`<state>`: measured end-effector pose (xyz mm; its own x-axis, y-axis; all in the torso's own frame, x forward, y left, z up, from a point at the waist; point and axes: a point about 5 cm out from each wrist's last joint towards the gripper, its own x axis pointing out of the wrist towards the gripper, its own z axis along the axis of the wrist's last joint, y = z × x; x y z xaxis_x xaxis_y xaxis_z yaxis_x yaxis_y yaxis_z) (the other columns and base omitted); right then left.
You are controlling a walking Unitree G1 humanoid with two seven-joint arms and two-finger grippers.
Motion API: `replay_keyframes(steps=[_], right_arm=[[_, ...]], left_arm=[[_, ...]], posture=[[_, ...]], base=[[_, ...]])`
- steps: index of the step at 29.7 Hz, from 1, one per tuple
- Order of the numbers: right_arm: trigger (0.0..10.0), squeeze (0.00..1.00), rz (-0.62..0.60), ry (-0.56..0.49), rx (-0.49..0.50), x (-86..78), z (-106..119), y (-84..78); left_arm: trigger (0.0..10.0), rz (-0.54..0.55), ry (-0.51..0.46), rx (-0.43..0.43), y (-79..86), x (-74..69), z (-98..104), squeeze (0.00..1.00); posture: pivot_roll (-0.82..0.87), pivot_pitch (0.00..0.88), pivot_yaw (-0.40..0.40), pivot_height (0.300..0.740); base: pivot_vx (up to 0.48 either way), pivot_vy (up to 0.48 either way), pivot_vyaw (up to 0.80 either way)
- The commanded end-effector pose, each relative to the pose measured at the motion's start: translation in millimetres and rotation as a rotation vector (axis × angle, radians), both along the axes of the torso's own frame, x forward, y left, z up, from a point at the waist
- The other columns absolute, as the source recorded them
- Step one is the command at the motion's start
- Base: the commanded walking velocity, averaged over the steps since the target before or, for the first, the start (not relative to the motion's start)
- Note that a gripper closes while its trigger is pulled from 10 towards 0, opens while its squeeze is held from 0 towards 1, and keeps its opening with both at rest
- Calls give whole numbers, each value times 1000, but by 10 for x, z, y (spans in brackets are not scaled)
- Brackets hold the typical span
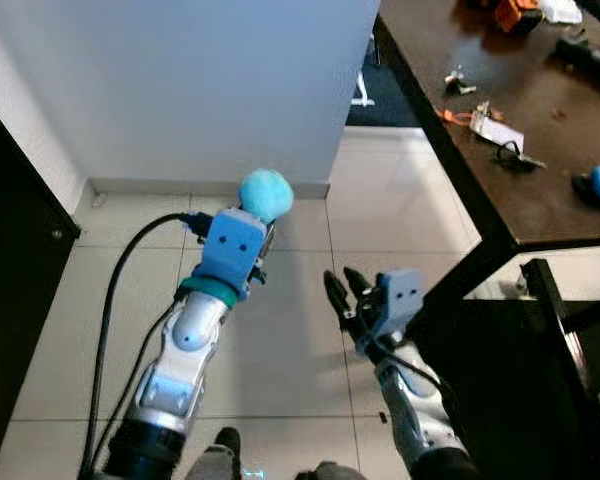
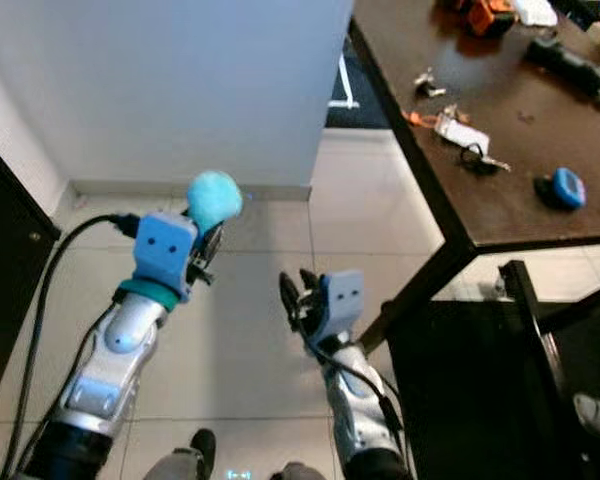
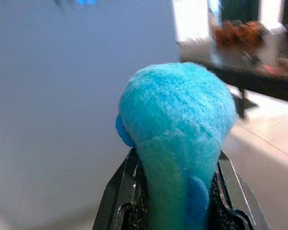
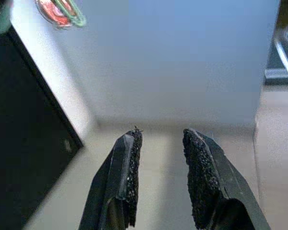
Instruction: Hang keys on a hook
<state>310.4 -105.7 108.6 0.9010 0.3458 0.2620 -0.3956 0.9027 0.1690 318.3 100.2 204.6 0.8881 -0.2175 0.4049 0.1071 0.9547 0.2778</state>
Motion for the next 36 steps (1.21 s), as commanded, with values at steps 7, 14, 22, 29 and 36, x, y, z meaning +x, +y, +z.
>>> replay_keyframes(steps=[7, 14, 22, 29, 36], right_arm=[[10000, 0, -18, -49, 48, 32, 192, -67], [10000, 0, -5, -32, 41, -5, 158, -56], [10000, 0, 13, -22, 43, -41, 182, -27], [10000, 0, 22, -8, 34, -55, 150, -18], [10000, 0, 30, 1, 29, -67, 129, -7]], left_arm=[[10000, 7, -88, 8, -41, -2, 251, 0], [10000, 9, -97, -20, -57, 6, 339, 0], [10000, 33, -84, -32, -6, 13, 339, 0], [10000, 52, -70, -43, 43, 21, 329, 0], [10000, 56, -70, -41, 47, 16, 329, 0]], posture=[[-53, 118, -13, 740], [-55, 117, -12, 740], [-53, 120, -8, 740], [-53, 120, -8, 740], [-44, 123, -13, 740]], base=[[480, 0, 0], [480, 0, 0], [480, 0, 0], [480, 0, 0], [480, 0, 0]])
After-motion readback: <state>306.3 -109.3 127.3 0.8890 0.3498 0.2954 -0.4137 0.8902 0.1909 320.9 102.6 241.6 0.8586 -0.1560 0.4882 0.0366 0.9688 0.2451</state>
